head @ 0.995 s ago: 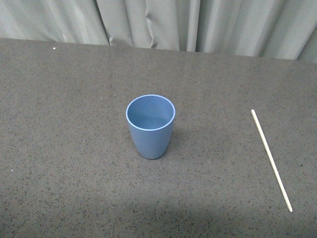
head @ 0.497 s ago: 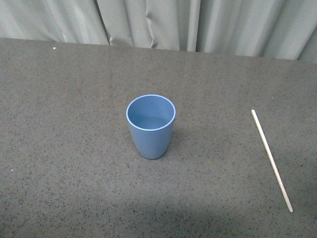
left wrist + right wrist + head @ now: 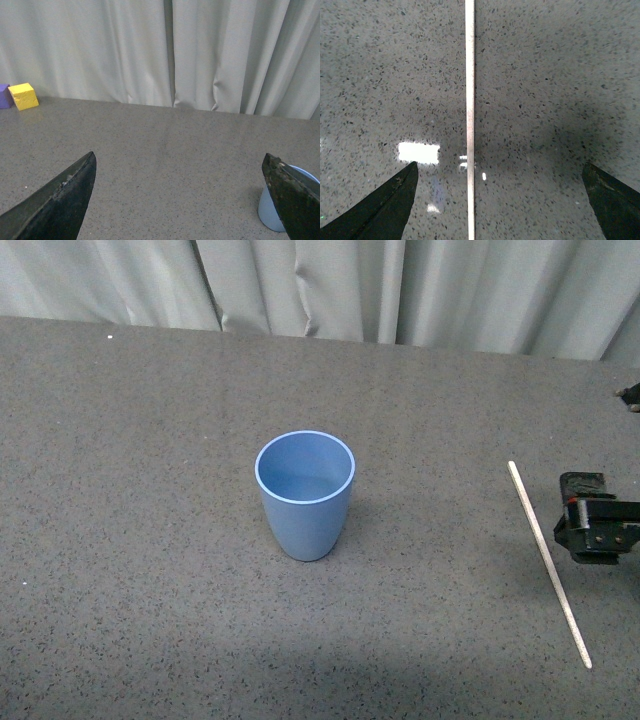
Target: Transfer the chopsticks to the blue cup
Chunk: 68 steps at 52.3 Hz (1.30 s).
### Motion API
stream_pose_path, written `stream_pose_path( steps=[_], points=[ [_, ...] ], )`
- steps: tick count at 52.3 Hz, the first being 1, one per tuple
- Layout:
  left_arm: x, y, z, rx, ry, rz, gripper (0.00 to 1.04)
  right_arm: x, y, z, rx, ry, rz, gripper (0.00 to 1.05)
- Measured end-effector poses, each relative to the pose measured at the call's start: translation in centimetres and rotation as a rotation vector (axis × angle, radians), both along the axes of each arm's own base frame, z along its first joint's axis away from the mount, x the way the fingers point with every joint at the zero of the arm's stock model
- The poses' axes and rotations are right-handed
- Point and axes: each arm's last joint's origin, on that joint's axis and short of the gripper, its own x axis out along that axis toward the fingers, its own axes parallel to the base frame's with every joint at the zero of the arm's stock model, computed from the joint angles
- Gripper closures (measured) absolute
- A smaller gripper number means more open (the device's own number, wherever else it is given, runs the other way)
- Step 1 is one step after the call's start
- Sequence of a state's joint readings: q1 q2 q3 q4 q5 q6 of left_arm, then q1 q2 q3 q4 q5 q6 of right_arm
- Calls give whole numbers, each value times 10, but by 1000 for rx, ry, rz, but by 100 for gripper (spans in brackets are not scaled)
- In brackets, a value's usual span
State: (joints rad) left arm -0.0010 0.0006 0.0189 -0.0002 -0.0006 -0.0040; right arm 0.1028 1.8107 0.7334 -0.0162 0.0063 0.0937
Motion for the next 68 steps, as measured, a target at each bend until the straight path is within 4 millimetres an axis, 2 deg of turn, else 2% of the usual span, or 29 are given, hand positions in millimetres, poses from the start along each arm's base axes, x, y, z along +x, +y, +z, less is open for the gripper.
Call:
stream_pose_path(
  steps=[18, 28, 41, 48, 50, 59, 65, 68],
  points=[
    [0, 0, 0, 0, 0, 0, 7, 37, 16, -31, 6, 142, -21, 9],
    [0, 0, 0, 0, 0, 0, 7, 42, 23, -39, -8, 190, -13, 41],
    [0, 0, 0, 0, 0, 0, 7, 41, 23, -42, -31, 203, -16, 72],
    [0, 0, 0, 0, 0, 0, 7, 41, 23, -42, -26, 202, -16, 99],
    [0, 0, 0, 0, 0, 0, 7, 40, 23, -41, -24, 200, -15, 103],
    [0, 0, 0, 0, 0, 0, 7, 30, 25, -19, 18, 116, -1, 104],
    [0, 0, 0, 0, 0, 0, 7, 25, 31, 3, 41, -20, 25, 104],
    [0, 0, 0, 0, 0, 0, 7, 20, 39, 22, 50, -151, 59, 104]
  ],
)
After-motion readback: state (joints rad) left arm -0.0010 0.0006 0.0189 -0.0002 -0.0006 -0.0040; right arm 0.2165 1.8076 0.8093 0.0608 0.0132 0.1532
